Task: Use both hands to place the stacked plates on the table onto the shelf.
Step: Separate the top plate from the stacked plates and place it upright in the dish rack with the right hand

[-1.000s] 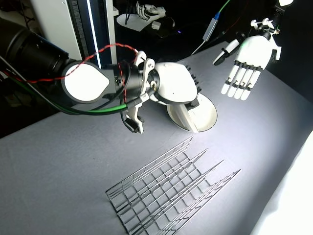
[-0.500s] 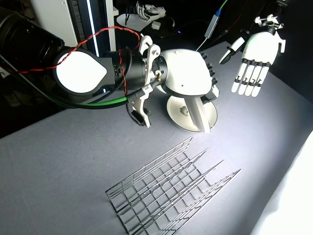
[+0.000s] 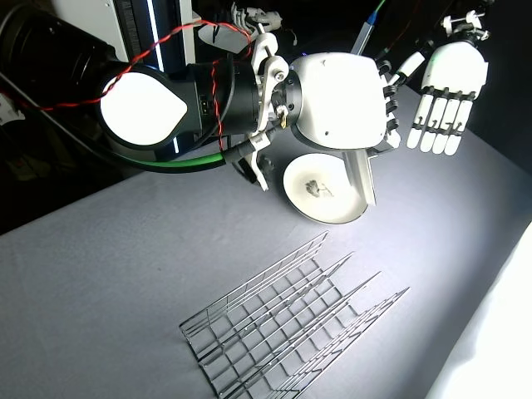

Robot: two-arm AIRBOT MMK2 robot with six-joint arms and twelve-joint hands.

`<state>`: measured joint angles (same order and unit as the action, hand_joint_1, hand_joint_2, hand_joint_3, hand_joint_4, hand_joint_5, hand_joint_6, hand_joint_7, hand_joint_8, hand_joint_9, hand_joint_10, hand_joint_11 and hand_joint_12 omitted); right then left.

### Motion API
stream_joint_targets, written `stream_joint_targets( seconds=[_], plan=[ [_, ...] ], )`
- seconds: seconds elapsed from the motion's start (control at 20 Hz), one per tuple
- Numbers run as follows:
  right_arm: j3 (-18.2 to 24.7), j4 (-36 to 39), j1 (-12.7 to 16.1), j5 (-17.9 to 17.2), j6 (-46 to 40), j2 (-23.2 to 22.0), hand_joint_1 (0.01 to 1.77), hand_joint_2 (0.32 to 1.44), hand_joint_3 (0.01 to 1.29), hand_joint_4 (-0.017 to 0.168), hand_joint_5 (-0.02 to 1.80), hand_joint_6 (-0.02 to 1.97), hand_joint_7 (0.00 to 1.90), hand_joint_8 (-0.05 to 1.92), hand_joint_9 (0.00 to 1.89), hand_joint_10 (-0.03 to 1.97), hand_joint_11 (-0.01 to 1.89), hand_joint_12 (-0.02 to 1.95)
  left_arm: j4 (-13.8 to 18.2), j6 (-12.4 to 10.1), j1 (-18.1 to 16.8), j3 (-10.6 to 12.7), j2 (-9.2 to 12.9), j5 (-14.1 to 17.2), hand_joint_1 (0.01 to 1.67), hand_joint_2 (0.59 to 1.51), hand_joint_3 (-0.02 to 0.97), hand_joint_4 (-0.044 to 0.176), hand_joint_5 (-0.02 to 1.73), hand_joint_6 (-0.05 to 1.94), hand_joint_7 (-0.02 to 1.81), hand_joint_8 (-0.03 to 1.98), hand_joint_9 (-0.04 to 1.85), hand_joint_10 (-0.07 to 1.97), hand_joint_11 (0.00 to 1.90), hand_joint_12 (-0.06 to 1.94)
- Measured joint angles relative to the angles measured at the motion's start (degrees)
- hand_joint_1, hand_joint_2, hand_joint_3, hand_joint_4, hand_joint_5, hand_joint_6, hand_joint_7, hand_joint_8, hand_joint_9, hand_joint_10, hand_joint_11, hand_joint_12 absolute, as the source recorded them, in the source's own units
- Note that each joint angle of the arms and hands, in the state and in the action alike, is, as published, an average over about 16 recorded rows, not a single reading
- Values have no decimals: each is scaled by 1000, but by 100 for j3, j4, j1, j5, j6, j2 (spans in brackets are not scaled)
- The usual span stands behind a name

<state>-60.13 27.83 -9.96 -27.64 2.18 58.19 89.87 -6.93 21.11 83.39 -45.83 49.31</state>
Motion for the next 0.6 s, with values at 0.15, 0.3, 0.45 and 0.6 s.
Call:
stream_joint_targets(
  seconds=[0.15, 0.3, 0.45, 0.6],
  plan=[
    [27, -687, 126, 272, -30, 0, 1370, 1120, 13, -9, 725, 1305, 777, 1246, 710, 1442, 672, 1560, -72, 16, 39, 27, 15, -63, 13, 1111, 20, 0, 21, 11, 16, 0, 21, 5, 15, 13],
    [41, -1398, 264, 564, -48, 0, 1376, 1124, 13, -9, 717, 1305, 765, 1244, 710, 1425, 678, 1598, -60, 32, 78, 44, 22, -128, 13, 1110, 20, 0, 21, 11, 16, 0, 21, 5, 15, 14],
    [46, -2056, 384, 825, -59, -3, 1383, 1127, 13, -9, 707, 1304, 751, 1241, 705, 1412, 685, 1638, -40, 47, 109, 53, 24, -180, 13, 1110, 20, 0, 21, 11, 15, 0, 21, 5, 15, 14],
    [55, -2611, 477, 1037, -69, -23, 1392, 1130, 13, -9, 698, 1304, 738, 1239, 698, 1398, 692, 1667, -72, 64, 129, 57, 23, -218, 13, 1111, 20, 0, 21, 11, 15, 0, 20, 5, 15, 14]
  ],
)
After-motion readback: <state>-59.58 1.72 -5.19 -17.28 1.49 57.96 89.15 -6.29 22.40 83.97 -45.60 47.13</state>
